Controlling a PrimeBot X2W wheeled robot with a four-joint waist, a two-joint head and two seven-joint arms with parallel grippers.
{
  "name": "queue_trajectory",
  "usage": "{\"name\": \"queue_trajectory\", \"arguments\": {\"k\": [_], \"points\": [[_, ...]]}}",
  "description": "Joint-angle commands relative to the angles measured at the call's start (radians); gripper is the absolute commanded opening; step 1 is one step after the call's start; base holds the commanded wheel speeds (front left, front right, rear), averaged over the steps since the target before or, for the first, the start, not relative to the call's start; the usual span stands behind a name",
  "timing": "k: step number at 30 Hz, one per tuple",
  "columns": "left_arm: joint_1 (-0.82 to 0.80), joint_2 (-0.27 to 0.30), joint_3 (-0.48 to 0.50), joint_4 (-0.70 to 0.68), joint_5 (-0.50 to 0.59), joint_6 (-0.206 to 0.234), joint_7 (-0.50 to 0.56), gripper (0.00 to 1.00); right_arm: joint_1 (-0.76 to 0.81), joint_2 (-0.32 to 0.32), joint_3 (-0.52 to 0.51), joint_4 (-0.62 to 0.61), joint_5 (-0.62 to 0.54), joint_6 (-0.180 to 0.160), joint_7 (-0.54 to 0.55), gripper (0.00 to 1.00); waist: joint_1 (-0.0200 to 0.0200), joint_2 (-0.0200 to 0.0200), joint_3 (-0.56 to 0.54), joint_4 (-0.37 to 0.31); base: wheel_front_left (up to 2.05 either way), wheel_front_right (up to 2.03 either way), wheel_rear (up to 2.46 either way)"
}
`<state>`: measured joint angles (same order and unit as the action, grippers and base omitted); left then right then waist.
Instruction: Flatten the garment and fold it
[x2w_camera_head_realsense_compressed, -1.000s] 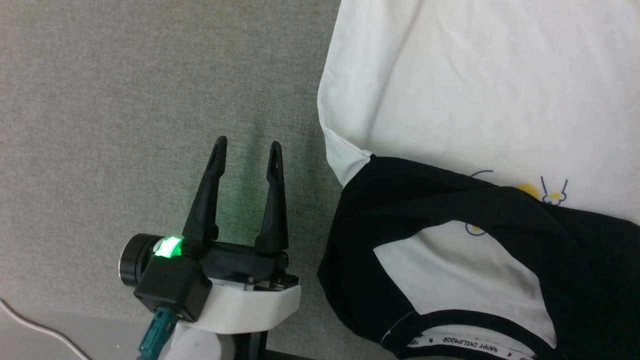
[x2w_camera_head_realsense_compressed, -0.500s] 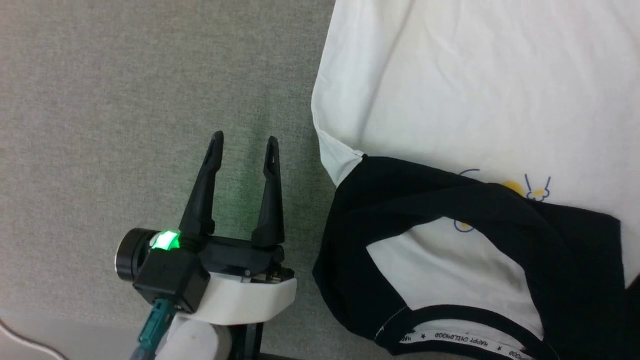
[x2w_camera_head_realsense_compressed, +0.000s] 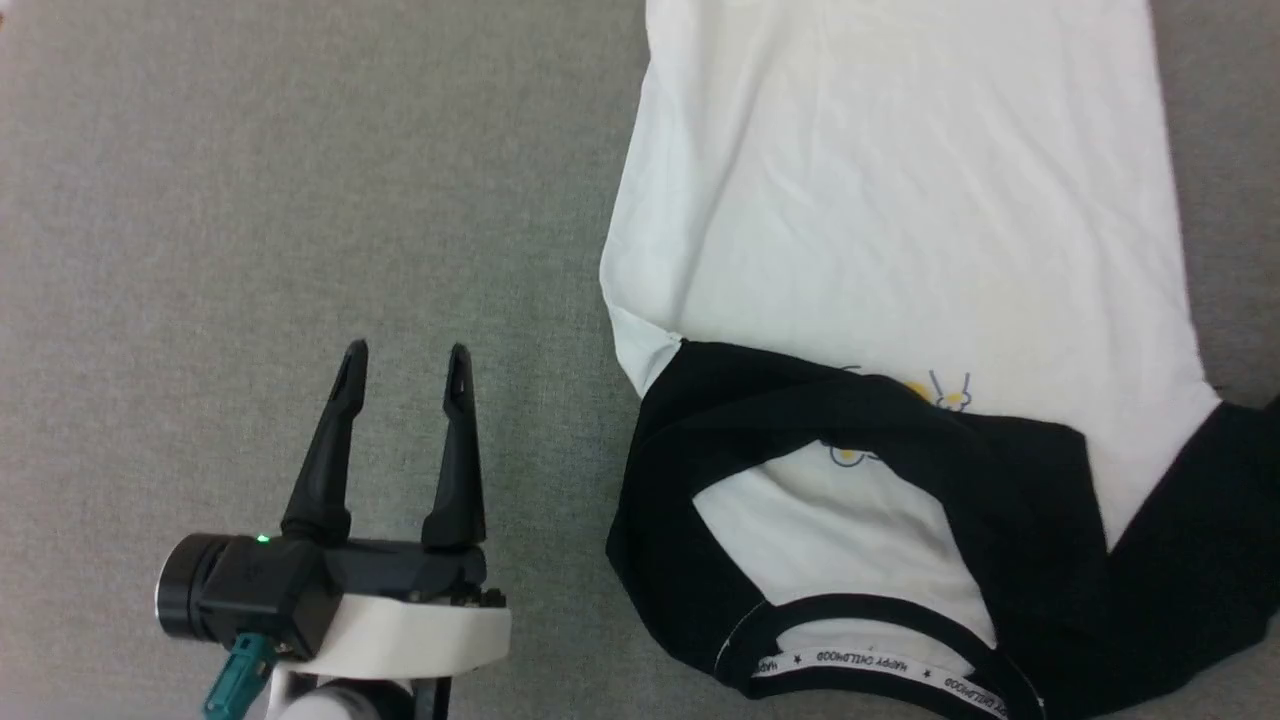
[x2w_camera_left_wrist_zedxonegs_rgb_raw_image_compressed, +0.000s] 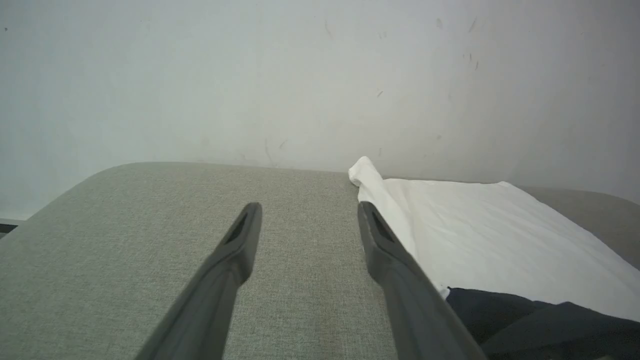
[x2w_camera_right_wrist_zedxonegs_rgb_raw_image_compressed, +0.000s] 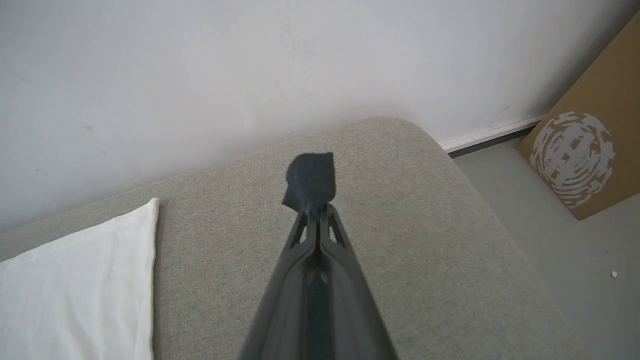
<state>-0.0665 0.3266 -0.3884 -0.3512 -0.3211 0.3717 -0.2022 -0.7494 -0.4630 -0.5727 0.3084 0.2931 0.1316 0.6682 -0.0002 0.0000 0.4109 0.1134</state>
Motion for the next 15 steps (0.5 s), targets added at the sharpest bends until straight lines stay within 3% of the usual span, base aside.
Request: {"name": "queue_trajectory", "arguments": {"k": [1,10,15], "points": [[0.021,0.011,0.010,-0.014,-0.010,0.007,0.007,1.00,0.045,-0.013,-0.033,0.002,0.002,-0.001,-0.007,0.00,0.0002,0.0000,-0.131,-0.062,0.00,0.00,0.00],[0.079,0.042,0.030,-0.048,-0.030,0.018,0.033,1.00,0.219,-0.050,-0.227,0.013,-0.034,-0.001,-0.053,0.00,0.0002,0.0000,-0.206,-0.086,0.00,0.00,0.00],[0.114,0.052,0.040,-0.057,-0.042,0.027,0.038,1.00,0.280,-0.035,-0.285,0.011,-0.042,-0.001,-0.076,0.00,0.0002,0.0000,-0.250,-0.099,0.00,0.00,0.00]]}}
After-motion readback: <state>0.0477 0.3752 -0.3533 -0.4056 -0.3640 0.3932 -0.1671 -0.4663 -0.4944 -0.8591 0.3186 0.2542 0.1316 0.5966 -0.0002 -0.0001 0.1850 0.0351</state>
